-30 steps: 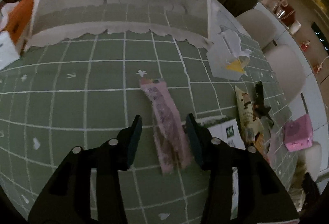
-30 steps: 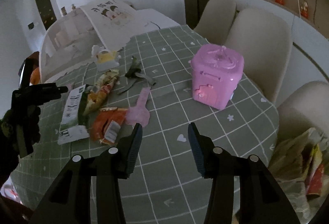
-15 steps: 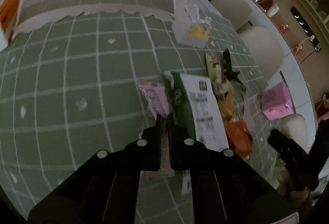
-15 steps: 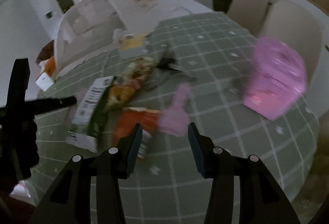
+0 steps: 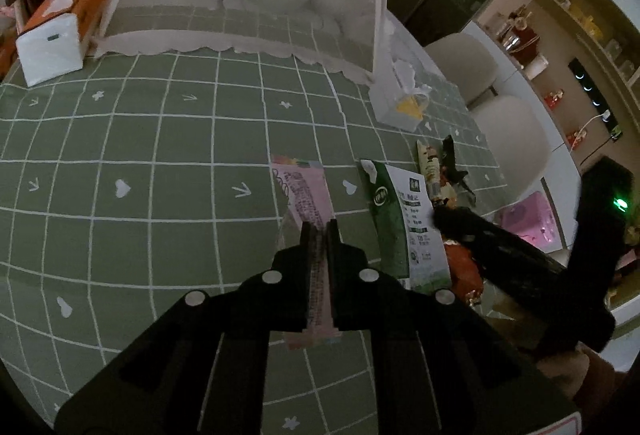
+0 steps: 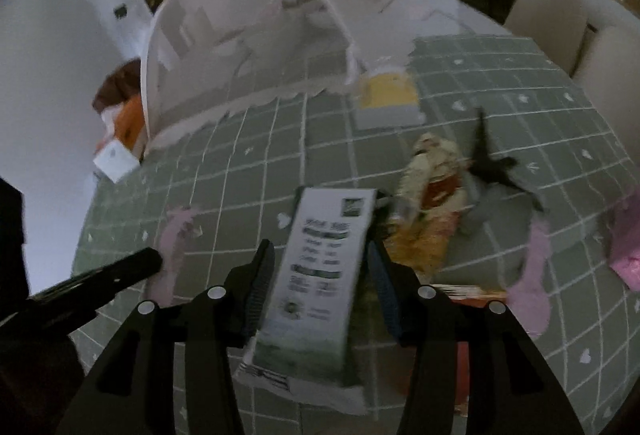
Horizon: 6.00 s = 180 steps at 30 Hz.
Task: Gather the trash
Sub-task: 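Grasp the white-green milk carton with the right gripper while the left holds the pink strip, then carry the pink strip and milk carton to the trash bin and release both, then return to the table and grasp the black clip with the left gripper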
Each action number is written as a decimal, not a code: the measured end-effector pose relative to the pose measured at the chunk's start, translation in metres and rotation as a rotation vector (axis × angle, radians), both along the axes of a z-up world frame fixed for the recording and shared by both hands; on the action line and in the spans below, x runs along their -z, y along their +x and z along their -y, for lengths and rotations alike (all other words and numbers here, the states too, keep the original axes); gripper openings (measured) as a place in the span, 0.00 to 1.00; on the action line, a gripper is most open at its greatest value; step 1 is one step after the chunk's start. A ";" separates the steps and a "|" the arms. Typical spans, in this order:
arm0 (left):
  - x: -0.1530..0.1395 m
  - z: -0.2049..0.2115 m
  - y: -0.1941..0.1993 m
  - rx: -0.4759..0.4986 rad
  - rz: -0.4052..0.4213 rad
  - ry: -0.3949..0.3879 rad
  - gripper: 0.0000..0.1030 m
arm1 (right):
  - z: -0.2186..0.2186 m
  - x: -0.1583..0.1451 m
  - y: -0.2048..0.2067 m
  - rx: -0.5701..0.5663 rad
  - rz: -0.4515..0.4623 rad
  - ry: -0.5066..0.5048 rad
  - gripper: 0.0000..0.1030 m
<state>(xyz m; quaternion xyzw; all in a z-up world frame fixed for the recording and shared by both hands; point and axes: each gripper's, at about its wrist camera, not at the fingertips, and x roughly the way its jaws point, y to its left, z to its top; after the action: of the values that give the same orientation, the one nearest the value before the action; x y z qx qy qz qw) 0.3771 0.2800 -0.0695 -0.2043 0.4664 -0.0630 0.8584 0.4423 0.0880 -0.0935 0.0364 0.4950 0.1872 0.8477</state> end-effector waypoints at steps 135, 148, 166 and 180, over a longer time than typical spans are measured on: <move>-0.055 0.410 -0.081 0.569 0.060 0.013 0.32 | 0.489 -0.089 -0.240 0.592 0.340 -0.091 0.47; -0.048 0.346 -0.081 0.470 0.037 0.025 0.32 | 0.481 -0.019 -0.208 0.620 0.139 -0.116 0.47; -0.045 0.293 -0.070 0.423 0.047 0.038 0.38 | 0.463 -0.017 -0.229 0.672 0.057 -0.097 0.54; -0.035 0.180 -0.043 0.214 0.042 0.026 0.38 | 0.349 -0.085 -0.212 0.427 0.268 -0.018 0.54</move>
<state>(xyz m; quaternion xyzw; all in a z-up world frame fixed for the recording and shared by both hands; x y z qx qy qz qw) 0.3340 0.1002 -0.0346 -0.1411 0.4684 -0.1525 0.8588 0.2307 -0.2612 -0.0082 0.1075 0.3610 0.0027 0.9263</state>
